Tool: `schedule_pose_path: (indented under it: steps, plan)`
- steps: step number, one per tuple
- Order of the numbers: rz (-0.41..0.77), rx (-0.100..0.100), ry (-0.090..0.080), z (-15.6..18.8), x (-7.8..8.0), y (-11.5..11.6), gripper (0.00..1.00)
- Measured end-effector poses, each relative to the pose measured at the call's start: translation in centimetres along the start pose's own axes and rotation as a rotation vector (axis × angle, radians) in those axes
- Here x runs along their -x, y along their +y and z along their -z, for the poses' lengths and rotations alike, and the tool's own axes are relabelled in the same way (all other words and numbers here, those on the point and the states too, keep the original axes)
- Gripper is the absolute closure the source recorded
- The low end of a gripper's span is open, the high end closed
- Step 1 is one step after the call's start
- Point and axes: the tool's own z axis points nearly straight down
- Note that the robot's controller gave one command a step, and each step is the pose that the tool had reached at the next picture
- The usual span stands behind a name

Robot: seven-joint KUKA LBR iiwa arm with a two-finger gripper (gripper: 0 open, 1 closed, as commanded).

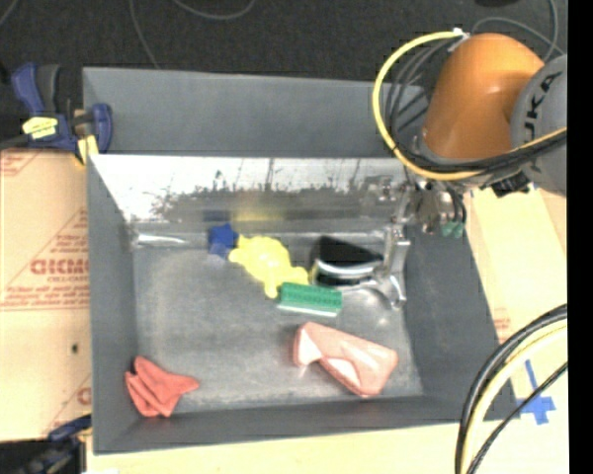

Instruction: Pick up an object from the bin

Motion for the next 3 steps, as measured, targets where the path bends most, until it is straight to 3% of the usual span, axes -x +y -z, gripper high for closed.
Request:
schedule_pose_path:
  steps: [1,2,3]
  plan:
    - [0.001,-0.001,-0.008,0.5,0.1,0.0,0.0]
    - [-0.049,0.001,-0.014,-3.1,-0.3,-0.1,0.0]
    - [-0.074,-0.001,-0.015,-8.7,0.7,1.0,0.0]
